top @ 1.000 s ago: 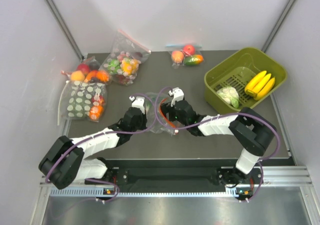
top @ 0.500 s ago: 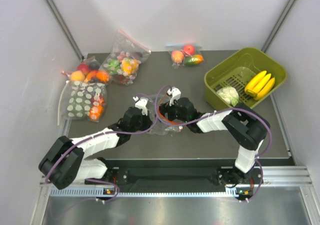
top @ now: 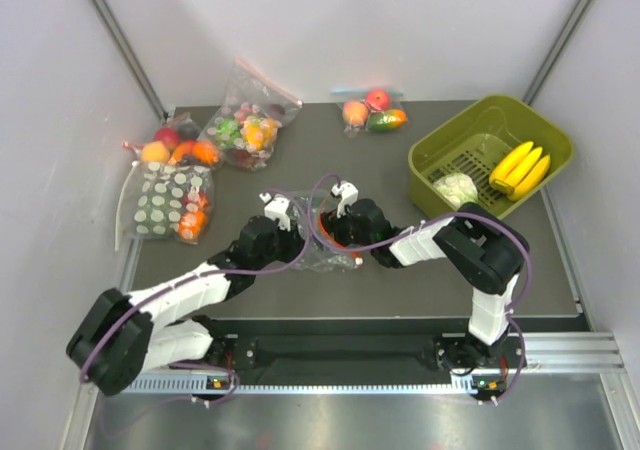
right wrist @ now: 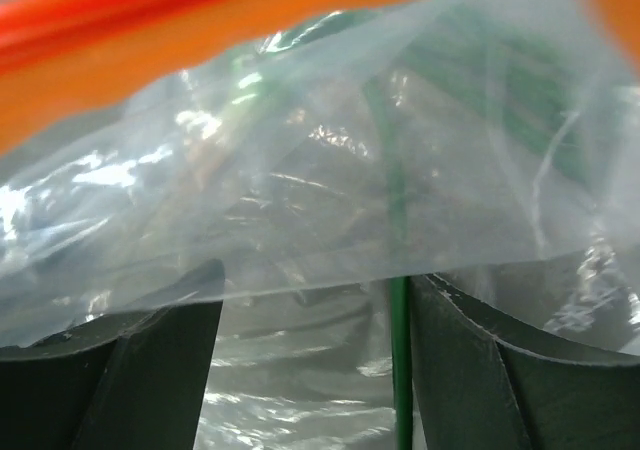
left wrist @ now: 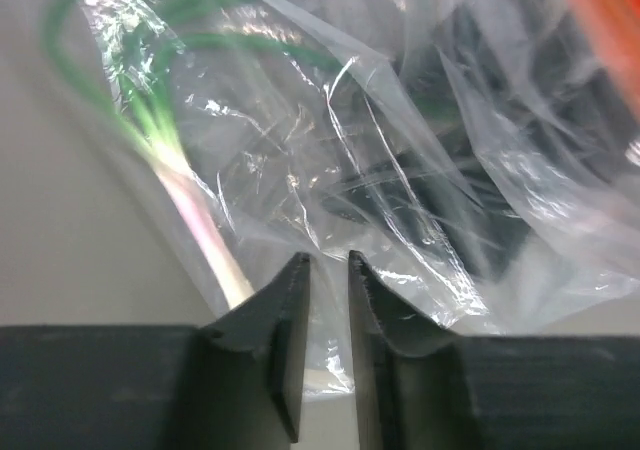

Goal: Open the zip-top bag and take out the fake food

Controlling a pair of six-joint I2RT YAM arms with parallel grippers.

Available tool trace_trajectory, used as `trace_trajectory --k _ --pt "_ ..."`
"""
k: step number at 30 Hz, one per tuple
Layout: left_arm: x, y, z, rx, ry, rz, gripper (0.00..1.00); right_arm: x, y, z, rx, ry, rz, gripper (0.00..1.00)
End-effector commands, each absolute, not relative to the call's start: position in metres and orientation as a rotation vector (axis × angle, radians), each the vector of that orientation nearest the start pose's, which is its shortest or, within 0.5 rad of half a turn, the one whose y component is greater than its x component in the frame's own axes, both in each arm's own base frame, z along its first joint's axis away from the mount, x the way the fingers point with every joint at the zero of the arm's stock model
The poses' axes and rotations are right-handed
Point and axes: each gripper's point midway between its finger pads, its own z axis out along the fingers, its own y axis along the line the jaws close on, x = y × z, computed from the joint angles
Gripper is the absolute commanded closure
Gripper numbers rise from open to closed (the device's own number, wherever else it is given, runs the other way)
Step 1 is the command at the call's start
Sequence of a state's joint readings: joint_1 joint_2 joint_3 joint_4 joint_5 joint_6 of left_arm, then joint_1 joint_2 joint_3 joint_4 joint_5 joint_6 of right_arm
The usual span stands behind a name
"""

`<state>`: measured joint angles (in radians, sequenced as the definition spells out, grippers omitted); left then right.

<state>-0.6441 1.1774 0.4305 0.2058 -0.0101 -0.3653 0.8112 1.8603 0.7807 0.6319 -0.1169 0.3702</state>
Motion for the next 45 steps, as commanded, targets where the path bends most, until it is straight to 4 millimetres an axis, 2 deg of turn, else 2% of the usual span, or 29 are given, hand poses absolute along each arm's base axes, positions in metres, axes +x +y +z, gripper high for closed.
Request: trace_trajectory --k 1,5,8,11,15,17,18,20,23,25,27,31,32,34,35,36,45 --pt "0.265 -0.201 0.109 0.226 2.021 -0.575 0.69 0.305 0.374 0.047 -0.522 2.022 0.856 0.31" --pt "0.264 -0.184 0.122 0.163 1.979 -0.524 0.58 0.304 0.373 0.046 -0.519 2.027 0.847 0.31" --pt "0.271 -0.161 0.114 0.061 1.98 -0.404 0.54 0.305 0.372 0.047 -0.516 2.024 0.849 0.31" --pt "0.273 -0.154 0.094 0.032 2.06 -0.321 0.52 0.304 0.371 0.048 -0.514 2.024 0.85 0.31" --pt "0.273 -0.164 0.077 0.044 2.111 -0.353 0.48 0.302 0.369 0.047 -0.513 2.026 0.851 0.31" --pt "0.277 -0.168 0.078 0.031 2.09 -0.379 0.46 0.301 0.368 0.048 -0.512 2.025 0.854 0.31" --pt "0.277 -0.169 0.078 0.03 2.086 -0.386 0.4 0.3 0.369 0.049 -0.513 2.022 0.856 0.3" --pt "0.279 -0.171 0.077 0.027 2.08 -0.399 0.35 0.299 0.369 0.05 -0.518 2.018 0.862 0.3" --pt "0.281 -0.174 0.074 0.035 2.082 -0.423 0.34 0.296 0.371 0.052 -0.538 2.008 0.87 0.28" --pt "0.281 -0.175 0.065 0.041 2.101 -0.433 0.34 0.295 0.373 0.054 -0.549 2.002 0.874 0.27" --pt "0.281 -0.178 0.061 0.047 2.105 -0.469 0.35 0.292 0.375 0.057 -0.554 1.995 0.881 0.27" --pt "0.28 -0.185 0.05 0.061 2.131 -0.511 0.45 0.29 0.377 0.058 -0.566 1.994 0.873 0.29" --pt "0.28 -0.185 0.049 0.06 2.133 -0.513 0.54 0.289 0.378 0.06 -0.57 1.993 0.874 0.3" --pt "0.28 -0.189 0.046 0.073 2.143 -0.521 0.61 0.289 0.381 0.062 -0.579 1.987 0.875 0.34" --pt "0.28 -0.189 0.047 0.077 2.144 -0.525 0.69 0.288 0.383 0.063 -0.584 1.988 0.877 0.36" --pt "0.279 -0.192 0.047 0.09 2.144 -0.544 0.72 0.289 0.384 0.064 -0.584 1.986 0.875 0.38" --pt "0.266 -0.216 0.064 0.254 2.078 -0.706 0.83 0.294 0.402 0.084 -0.547 1.936 0.932 0.4"
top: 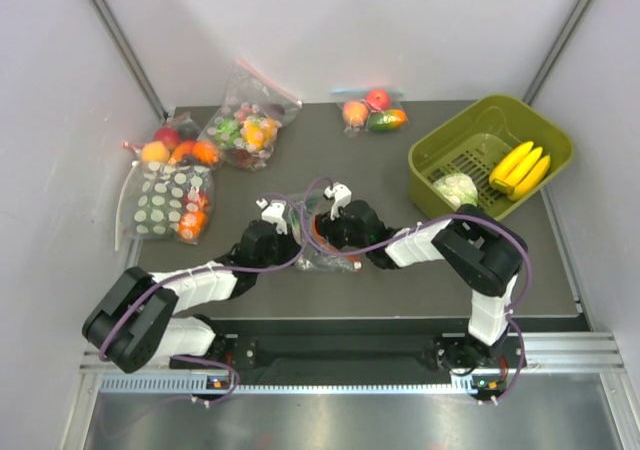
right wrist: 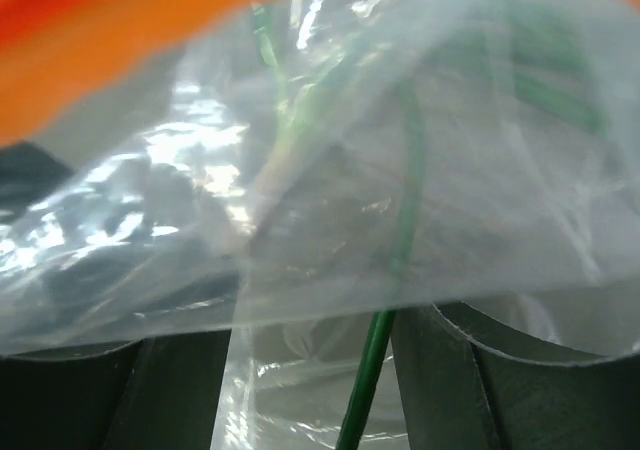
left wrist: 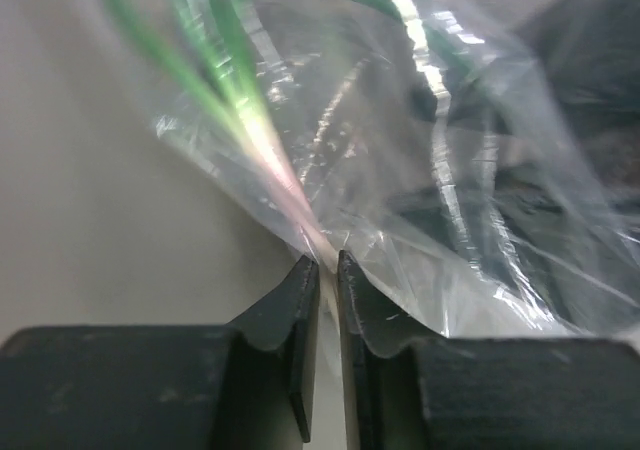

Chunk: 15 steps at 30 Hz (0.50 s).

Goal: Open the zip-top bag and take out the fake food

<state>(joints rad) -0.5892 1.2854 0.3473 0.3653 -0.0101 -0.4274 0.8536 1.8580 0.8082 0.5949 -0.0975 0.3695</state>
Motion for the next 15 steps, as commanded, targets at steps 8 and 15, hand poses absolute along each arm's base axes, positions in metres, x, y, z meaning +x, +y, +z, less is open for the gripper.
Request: trace_trajectory --k 8,15 --pt "0.26 -0.222 0.064 0.305 2.069 -0.748 0.92 0.312 0.403 0.09 -0.48 1.938 0.878 0.44" --pt "0.259 -0.222 0.063 0.312 2.078 -0.747 1.0 0.335 0.381 0.108 -0.391 1.904 0.814 0.43"
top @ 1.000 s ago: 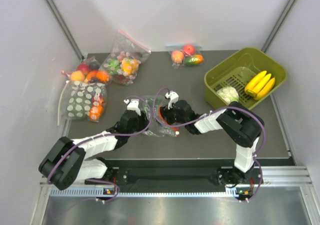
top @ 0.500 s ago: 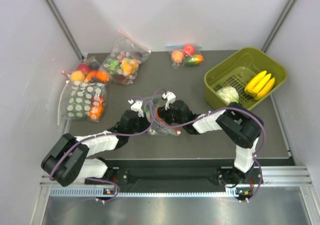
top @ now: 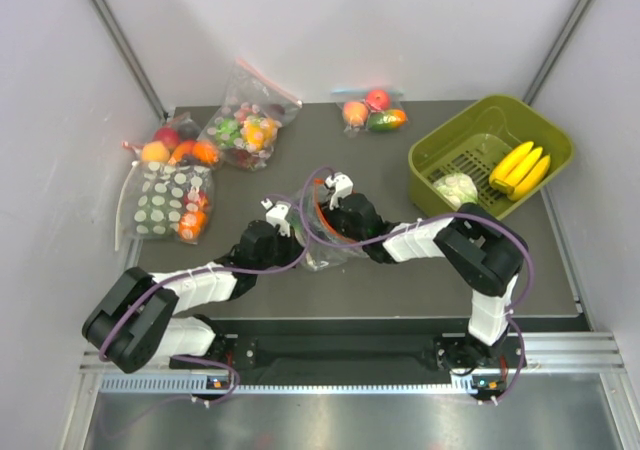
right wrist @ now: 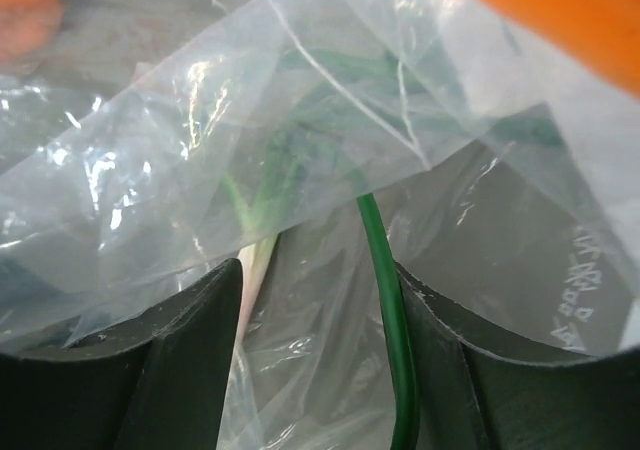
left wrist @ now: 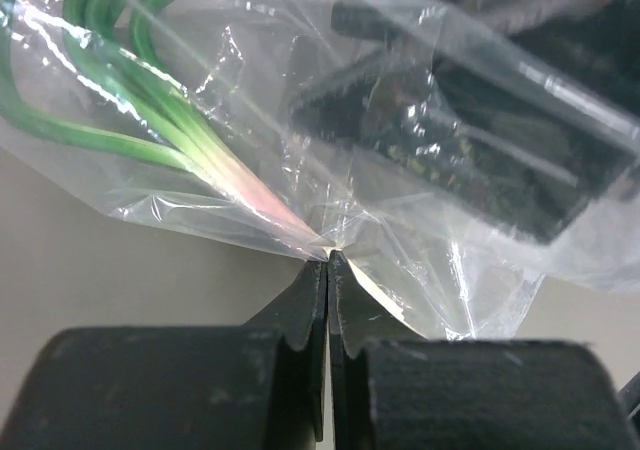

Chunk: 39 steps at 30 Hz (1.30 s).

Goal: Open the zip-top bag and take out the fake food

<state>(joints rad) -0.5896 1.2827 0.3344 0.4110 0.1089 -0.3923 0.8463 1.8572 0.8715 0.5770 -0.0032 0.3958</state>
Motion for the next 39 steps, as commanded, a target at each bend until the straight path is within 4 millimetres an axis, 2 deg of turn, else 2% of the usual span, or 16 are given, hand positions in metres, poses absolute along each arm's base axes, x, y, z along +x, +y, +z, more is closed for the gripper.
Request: trace_trajectory --k 1,5,9,12,17,25,26,29,31,32,35,36,38,39 --pt "0.258 -0.223 0.064 0.318 2.075 -0.753 1.0 0.339 0.377 0.11 -0.386 1.902 0.807 0.43" --pt "0.256 -0.224 0.064 0.331 2.077 -0.766 1.0 0.349 0.371 0.114 -0.393 1.888 0.755 0.37" --pt "0.253 -0.226 0.065 0.338 2.085 -0.786 1.0 0.36 0.359 0.114 -0.357 1.879 0.734 0.21" --pt "0.247 -0.231 0.068 0.363 2.081 -0.826 1.0 0.364 0.357 0.116 -0.341 1.857 0.745 0.17" --pt "0.241 -0.236 0.067 0.403 2.085 -0.864 1.0 0.365 0.363 0.124 -0.278 1.808 0.836 0.15" --pt "0.236 -0.243 0.069 0.445 2.077 -0.886 1.0 0.364 0.37 0.118 -0.229 1.786 0.916 0.21" --pt "0.236 -0.243 0.068 0.445 2.077 -0.886 1.0 0.365 0.37 0.118 -0.226 1.783 0.918 0.23" --pt "0.236 -0.243 0.069 0.444 2.075 -0.882 1.0 0.367 0.373 0.116 -0.228 1.789 0.916 0.43" --pt "0.236 -0.242 0.069 0.441 2.074 -0.878 1.0 0.368 0.373 0.111 -0.23 1.806 0.907 0.52" --pt "0.236 -0.241 0.07 0.439 2.074 -0.875 1.0 0.368 0.373 0.112 -0.238 1.805 0.902 0.61" --pt "0.237 -0.239 0.071 0.423 2.074 -0.861 1.0 0.365 0.37 0.104 -0.249 1.829 0.886 0.77" --pt "0.237 -0.238 0.071 0.42 2.074 -0.857 1.0 0.364 0.369 0.101 -0.25 1.833 0.882 0.87" --pt "0.238 -0.235 0.07 0.404 2.083 -0.841 1.0 0.362 0.367 0.104 -0.251 1.824 0.883 0.92" --pt "0.238 -0.235 0.069 0.403 2.086 -0.838 1.0 0.359 0.364 0.099 -0.254 1.834 0.878 0.95"
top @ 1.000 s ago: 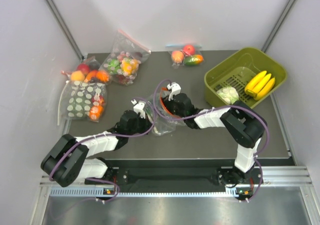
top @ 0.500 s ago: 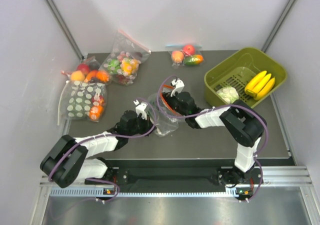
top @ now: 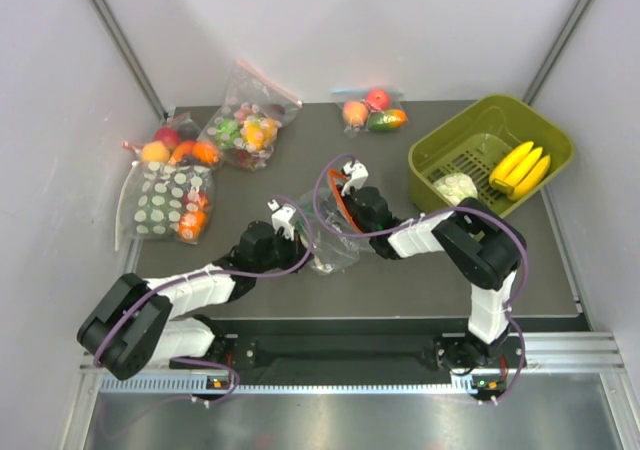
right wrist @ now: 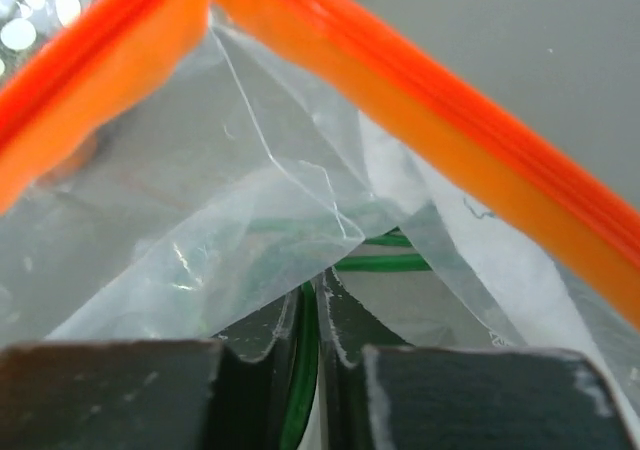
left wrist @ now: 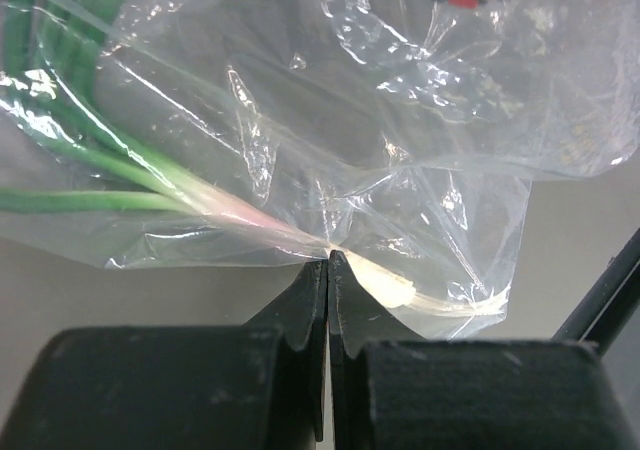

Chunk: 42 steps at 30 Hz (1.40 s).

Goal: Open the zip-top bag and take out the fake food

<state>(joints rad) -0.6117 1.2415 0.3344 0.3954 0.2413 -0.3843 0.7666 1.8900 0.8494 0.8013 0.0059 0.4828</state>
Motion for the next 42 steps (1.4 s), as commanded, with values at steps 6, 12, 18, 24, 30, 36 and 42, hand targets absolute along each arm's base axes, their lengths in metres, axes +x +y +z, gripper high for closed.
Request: trace_trajectory --k 6,12,18,24,30,36,42 --pt "0.243 -0.224 0.066 0.328 2.11 -0.773 0.72 0.349 0.35 0.101 -0.254 1.834 0.855 1.0" --pt "0.25 -0.211 0.076 0.249 2.079 -0.711 0.37 0.333 0.333 0.1 -0.255 1.845 0.841 1.0" --pt "0.261 -0.21 0.082 0.24 2.069 -0.664 0.34 0.319 0.328 0.105 -0.269 1.834 0.864 1.0" --pt "0.27 -0.213 0.081 0.25 2.087 -0.626 0.44 0.311 0.328 0.105 -0.281 1.833 0.878 1.0" --pt "0.272 -0.201 0.078 0.202 2.086 -0.574 0.89 0.304 0.319 0.101 -0.287 1.85 0.863 1.0" --pt "0.274 -0.19 0.072 0.154 2.116 -0.512 0.93 0.287 0.3 0.107 -0.281 1.848 0.851 1.0" --pt "0.279 -0.184 0.067 0.107 2.141 -0.478 0.95 0.258 0.287 0.124 -0.334 1.824 0.907 1.0"
